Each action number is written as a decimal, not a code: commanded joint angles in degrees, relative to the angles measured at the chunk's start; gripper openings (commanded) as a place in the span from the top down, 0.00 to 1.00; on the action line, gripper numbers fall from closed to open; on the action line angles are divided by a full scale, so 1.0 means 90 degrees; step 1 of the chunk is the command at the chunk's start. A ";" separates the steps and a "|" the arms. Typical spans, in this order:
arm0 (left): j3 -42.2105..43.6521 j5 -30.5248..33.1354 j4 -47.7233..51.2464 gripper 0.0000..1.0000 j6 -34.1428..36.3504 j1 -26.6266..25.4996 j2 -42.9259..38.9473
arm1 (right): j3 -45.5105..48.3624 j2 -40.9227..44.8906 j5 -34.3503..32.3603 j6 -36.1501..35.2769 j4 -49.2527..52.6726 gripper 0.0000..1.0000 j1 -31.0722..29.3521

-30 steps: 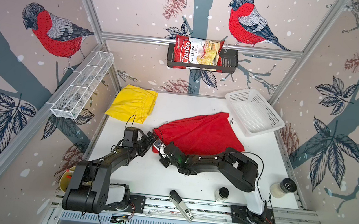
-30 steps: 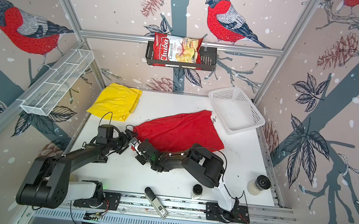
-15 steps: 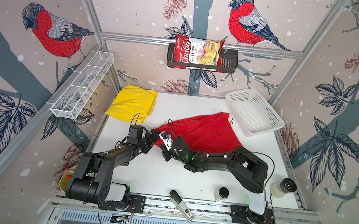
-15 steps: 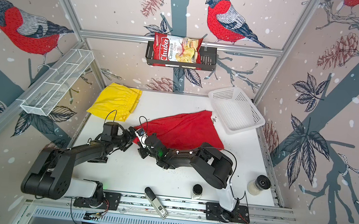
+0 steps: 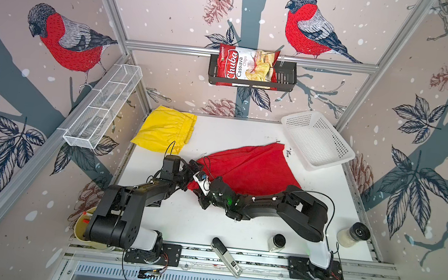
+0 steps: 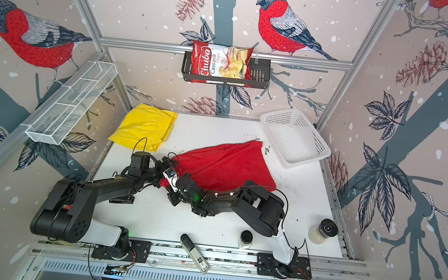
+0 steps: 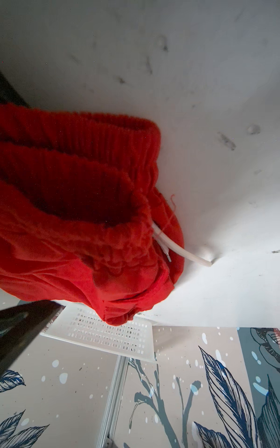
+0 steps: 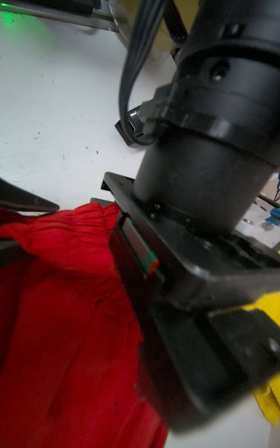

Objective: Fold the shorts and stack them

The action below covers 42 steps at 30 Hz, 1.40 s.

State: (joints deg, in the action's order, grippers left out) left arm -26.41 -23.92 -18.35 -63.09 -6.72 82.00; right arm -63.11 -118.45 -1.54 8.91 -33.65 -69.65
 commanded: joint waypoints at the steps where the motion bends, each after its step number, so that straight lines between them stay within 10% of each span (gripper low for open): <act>1: 0.0099 -0.0012 0.0023 0.16 -0.0147 -0.0023 0.0025 | -0.0087 -0.0118 -0.0009 -0.0007 0.0035 0.69 -0.0066; 4: 0.0217 -0.0110 -0.0159 0.54 -0.0174 -0.0034 -0.0022 | -0.0097 -0.0111 -0.0107 0.0033 0.0014 0.62 -0.0036; 11: 0.0337 -0.0066 0.0156 0.91 0.0012 -0.0034 -0.0034 | 0.0018 0.0141 -0.0107 0.0171 0.0024 0.38 0.0150; 21: -0.0819 -0.0123 0.2088 1.00 0.1605 0.0721 -0.0111 | 0.1518 0.2617 -0.0862 0.0915 0.1021 0.22 0.0808; 23: -0.1197 0.0119 0.2726 1.00 0.1996 0.0766 -0.0205 | 0.1868 0.2914 -0.0843 0.1345 0.1251 0.27 0.1243; 29: -0.1755 0.0325 0.3530 1.00 0.2414 0.0760 -0.0606 | 0.2072 0.2501 -0.0722 0.1778 0.1352 0.88 0.1454; 42: -0.3671 0.0577 0.5408 1.00 0.3247 0.0775 -0.0645 | 0.0702 0.0658 -0.0027 0.2168 0.1433 0.95 0.0527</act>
State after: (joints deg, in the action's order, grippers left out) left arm -57.01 -20.12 24.43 -37.52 0.03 75.88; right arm -55.48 -112.71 -3.16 28.62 -21.80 -64.16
